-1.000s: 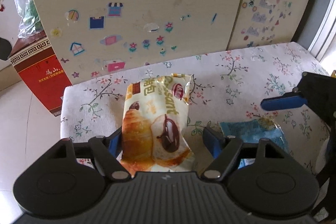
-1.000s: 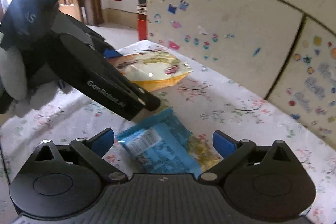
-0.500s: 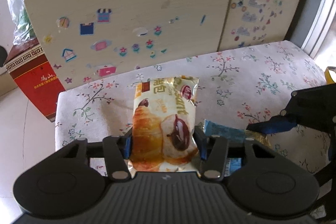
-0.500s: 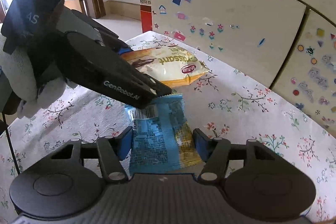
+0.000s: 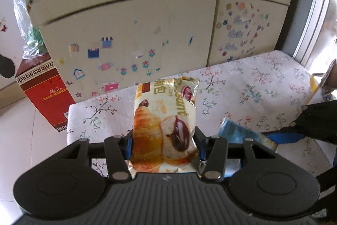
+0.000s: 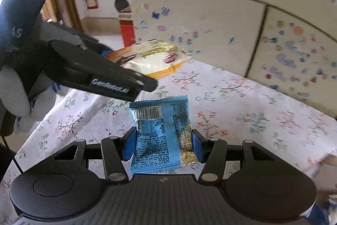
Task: Organize snacks
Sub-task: 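Carry the croissant bag with the left tool while the right tool carries the blue bag to the box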
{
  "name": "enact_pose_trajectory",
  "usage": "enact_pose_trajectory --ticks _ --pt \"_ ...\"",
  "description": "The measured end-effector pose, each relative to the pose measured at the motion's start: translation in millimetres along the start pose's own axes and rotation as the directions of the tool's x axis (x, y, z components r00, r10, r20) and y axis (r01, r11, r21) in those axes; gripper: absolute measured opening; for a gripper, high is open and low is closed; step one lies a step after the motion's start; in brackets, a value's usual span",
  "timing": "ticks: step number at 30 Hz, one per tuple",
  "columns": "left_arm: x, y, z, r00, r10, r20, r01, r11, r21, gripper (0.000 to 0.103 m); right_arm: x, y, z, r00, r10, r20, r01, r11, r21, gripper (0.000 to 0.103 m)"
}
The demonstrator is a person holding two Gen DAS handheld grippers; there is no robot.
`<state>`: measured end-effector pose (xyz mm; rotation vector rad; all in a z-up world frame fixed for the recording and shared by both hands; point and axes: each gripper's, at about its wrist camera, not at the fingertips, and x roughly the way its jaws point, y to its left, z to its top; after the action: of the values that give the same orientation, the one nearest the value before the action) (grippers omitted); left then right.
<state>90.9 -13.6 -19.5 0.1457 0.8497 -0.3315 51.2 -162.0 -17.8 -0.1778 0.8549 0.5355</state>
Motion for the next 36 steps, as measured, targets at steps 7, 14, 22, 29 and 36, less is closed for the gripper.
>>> enact_pose_trajectory --ticks 7,14,22,29,36 --pt "-29.2 -11.4 -0.3 1.0 -0.003 0.027 0.004 1.0 -0.009 0.051 -33.8 -1.3 -7.5 0.994 -0.095 0.044 0.091 0.992 0.09 0.061" --pt "-59.5 -27.5 -4.5 0.998 -0.024 0.062 0.025 1.0 -0.013 0.051 -67.9 9.1 -18.7 0.986 -0.144 0.084 0.13 0.979 0.155 0.061" --pt "-84.1 -40.7 -17.8 0.996 -0.041 0.084 0.044 0.998 -0.037 0.051 -104.3 15.6 -38.5 0.973 -0.206 0.103 0.18 0.959 0.221 0.061" --pt "-105.6 -54.6 -38.1 0.993 -0.089 0.079 0.093 0.994 -0.06 0.052 -135.4 18.1 -60.1 0.963 -0.246 0.108 0.201 0.927 0.317 0.061" --pt "-119.4 -72.4 -61.5 0.991 -0.114 0.063 0.117 0.992 -0.049 0.052 -154.6 13.8 -76.8 0.954 -0.283 0.097 0.222 0.887 0.405 0.061"
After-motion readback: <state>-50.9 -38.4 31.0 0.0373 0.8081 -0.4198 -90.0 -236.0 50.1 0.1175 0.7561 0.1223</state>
